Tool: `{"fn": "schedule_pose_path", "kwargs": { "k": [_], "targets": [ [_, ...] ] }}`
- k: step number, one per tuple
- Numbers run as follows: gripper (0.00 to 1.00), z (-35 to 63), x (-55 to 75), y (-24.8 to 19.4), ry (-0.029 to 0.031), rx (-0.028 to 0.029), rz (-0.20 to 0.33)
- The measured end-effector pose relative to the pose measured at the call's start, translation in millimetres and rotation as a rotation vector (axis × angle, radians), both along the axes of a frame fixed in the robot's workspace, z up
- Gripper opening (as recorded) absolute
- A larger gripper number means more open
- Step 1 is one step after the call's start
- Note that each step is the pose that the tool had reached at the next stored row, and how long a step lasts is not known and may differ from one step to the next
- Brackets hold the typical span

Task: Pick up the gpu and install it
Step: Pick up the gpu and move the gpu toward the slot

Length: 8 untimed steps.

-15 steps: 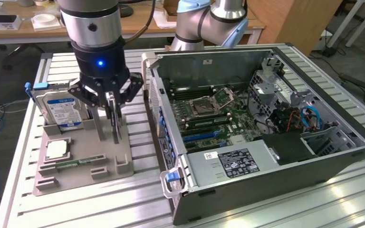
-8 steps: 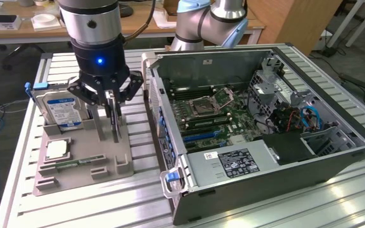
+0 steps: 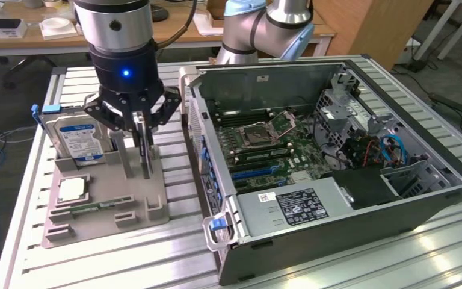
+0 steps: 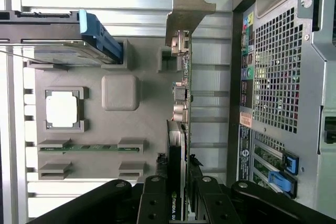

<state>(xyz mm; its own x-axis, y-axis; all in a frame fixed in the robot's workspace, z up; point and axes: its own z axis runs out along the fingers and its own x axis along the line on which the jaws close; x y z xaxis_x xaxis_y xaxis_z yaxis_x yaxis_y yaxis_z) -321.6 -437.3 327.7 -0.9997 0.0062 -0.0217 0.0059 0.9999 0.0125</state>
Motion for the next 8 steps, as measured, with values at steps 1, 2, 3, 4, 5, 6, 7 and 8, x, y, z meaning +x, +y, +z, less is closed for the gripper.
{"fn": "schedule_pose_path", "kwargs": {
  "k": [1, 2, 3, 4, 5, 6, 7, 8],
  "targets": [
    [0.26, 0.9, 0.0, 0.0, 0.0000, 0.0000, 0.000],
    [0.26, 1.8, 0.0, 0.0, 0.0000, 0.0000, 0.000],
    [0.26, 2.8, 0.0, 0.0, 0.0000, 0.0000, 0.000],
    [0.26, 3.7, 0.0, 0.0, 0.0000, 0.0000, 0.000],
    [0.26, 4.6, 0.0, 0.0, 0.0000, 0.0000, 0.000],
    [0.26, 5.5, 0.0, 0.0, 0.0000, 0.0000, 0.000],
    [0.26, 6.3, 0.0, 0.0, 0.0000, 0.0000, 0.000],
    [0.26, 7.0, 0.0, 0.0, 0.0000, 0.0001, 0.000]
  ]
}}
